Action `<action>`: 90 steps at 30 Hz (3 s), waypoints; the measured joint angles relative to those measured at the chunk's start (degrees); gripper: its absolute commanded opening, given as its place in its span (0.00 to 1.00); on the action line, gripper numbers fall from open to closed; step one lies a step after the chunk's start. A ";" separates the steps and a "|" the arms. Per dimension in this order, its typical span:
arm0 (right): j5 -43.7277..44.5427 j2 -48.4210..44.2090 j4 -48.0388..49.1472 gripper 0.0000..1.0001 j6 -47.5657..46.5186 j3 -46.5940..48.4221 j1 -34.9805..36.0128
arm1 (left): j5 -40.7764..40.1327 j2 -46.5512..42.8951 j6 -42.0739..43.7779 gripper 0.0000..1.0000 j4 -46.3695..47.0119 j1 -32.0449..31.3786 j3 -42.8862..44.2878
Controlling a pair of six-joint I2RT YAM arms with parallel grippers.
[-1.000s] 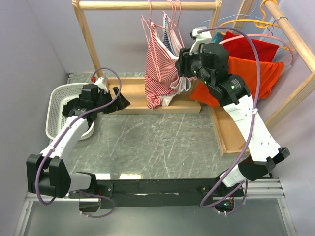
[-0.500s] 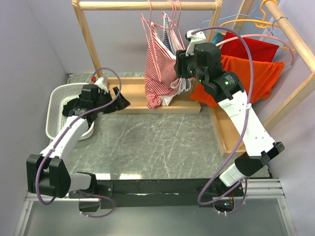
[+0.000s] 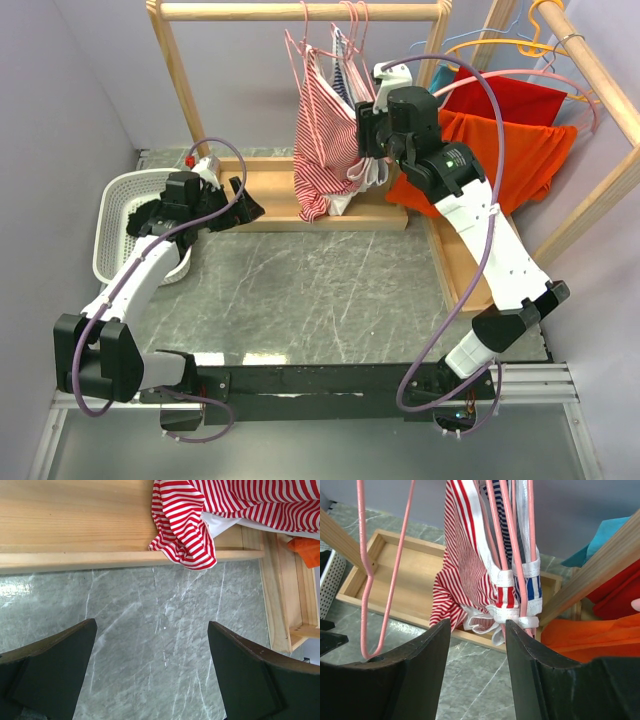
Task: Remove the tank top from the hanger
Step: Pick up the hanger from the clothesline.
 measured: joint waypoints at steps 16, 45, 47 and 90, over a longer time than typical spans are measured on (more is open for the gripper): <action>1.68 0.59 1.90 0.56 -1.46 0.00 -0.04 | 0.07 0.50 -0.02 0.99 0.22 0.00 0.00; 2.21 2.01 2.86 0.52 -3.08 0.00 -0.13 | 0.46 0.52 -0.04 0.99 0.46 0.00 0.00; 2.25 2.62 2.84 0.51 -3.08 0.00 -0.13 | 0.44 0.55 -0.02 0.99 0.44 0.00 0.00; -2.23 -3.61 8.15 0.00 0.02 -3.06 1.95 | -0.28 0.79 -0.09 0.99 0.44 0.00 -0.02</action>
